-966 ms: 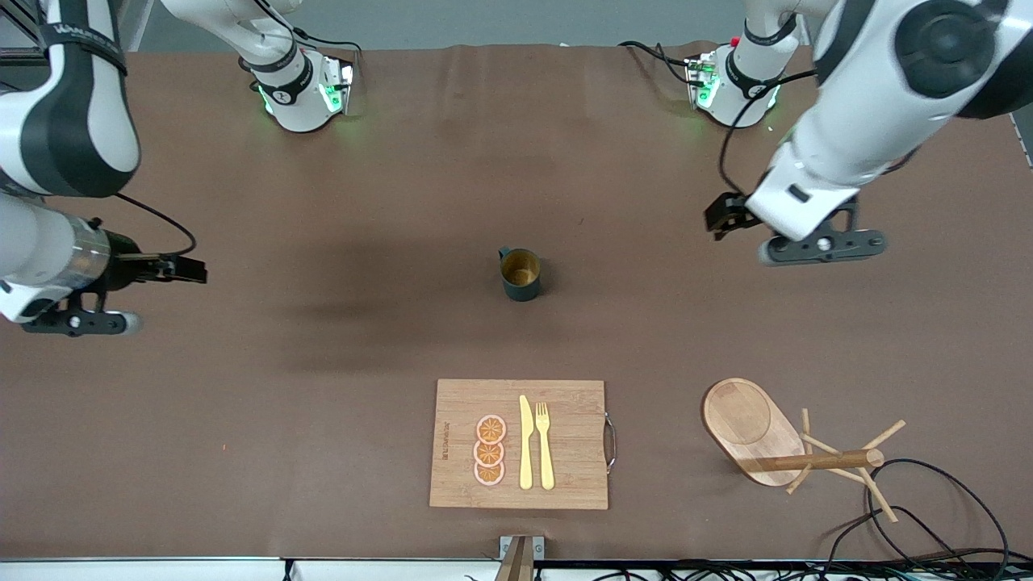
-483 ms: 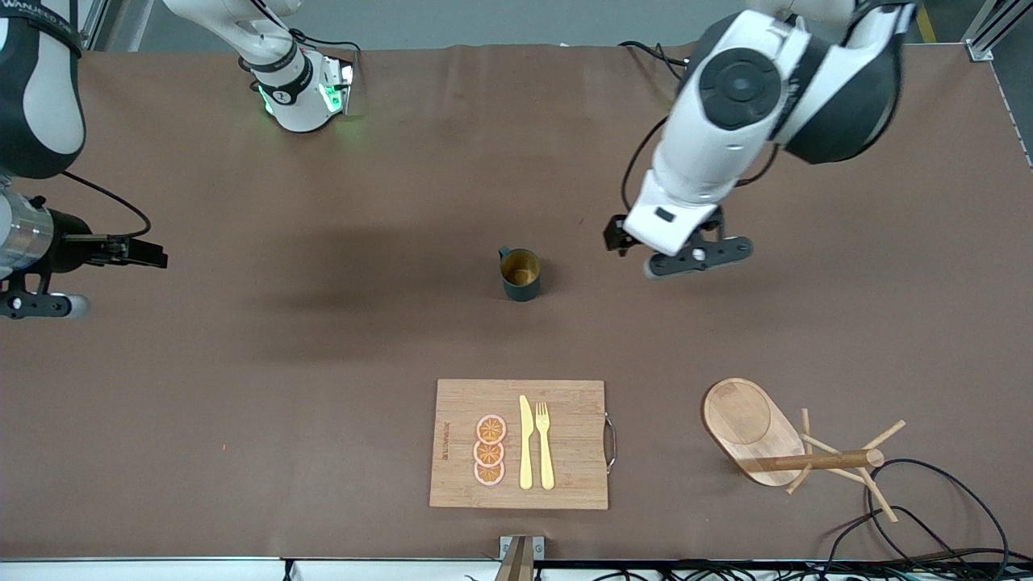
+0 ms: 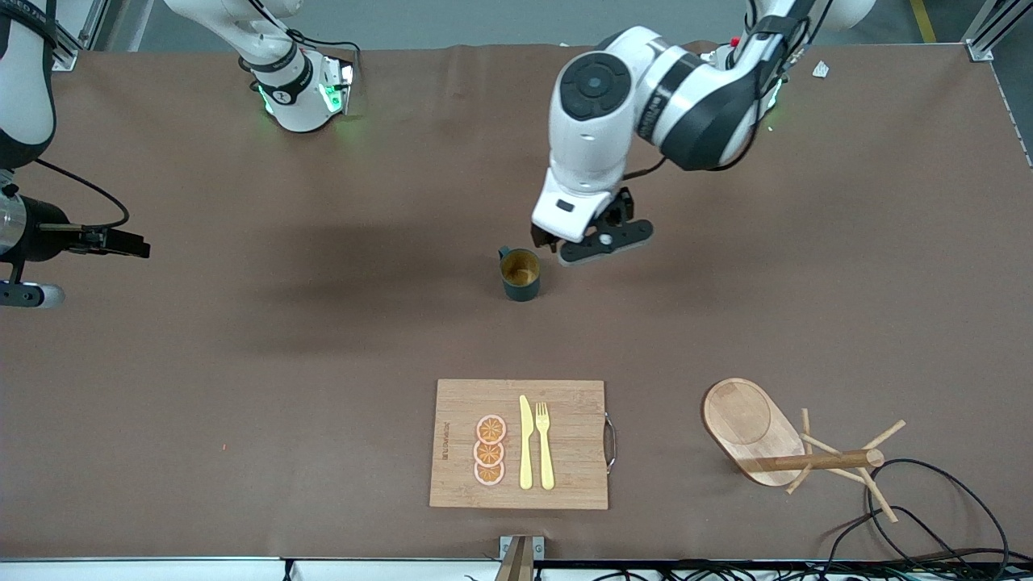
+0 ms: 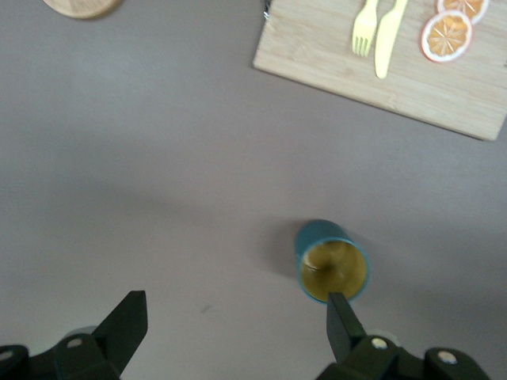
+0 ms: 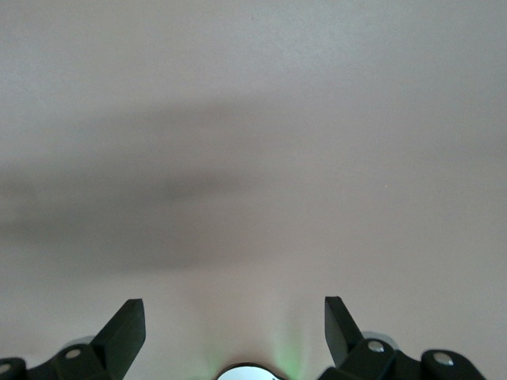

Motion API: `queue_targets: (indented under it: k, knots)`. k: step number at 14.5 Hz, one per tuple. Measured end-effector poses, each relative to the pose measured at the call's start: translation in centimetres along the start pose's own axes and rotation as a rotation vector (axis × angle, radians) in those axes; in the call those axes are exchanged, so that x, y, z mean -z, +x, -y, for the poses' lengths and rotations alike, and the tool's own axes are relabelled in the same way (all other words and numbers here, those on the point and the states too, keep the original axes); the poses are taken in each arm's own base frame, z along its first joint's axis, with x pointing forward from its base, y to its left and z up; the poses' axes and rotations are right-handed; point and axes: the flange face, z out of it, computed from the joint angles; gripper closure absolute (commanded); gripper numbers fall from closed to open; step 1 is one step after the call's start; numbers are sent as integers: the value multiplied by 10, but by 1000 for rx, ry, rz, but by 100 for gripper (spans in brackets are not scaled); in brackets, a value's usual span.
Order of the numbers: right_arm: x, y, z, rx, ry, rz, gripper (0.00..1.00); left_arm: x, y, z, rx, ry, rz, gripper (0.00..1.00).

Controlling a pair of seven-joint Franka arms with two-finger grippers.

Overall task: Pass cup and hang on rack
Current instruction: 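Withdraw the right gripper while the left gripper reaches the mug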

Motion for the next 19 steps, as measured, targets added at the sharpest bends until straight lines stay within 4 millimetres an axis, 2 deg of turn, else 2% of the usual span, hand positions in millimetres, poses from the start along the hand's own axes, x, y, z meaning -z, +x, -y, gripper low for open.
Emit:
queue_targets:
  k: [4,7,13,16,19]
  knots:
    - [22,-4,-1,11,-2,-21,0,-20,-37,-33,24,21,-23,0]
    - [31,-6,-1,12,-2,-28,0,-42,-65,-54,44,46,-61,0]
    - [29,-5,-1,13,-2,-24,0,-112,-149,-106,129,123,-242,0]
    - [30,-5,-1,14,-2,-22,0,-151,-177,-123,127,152,-315,0]
    - [35,-9,1,10,1,-32,0,-180,-198,-132,120,163,-338,0]
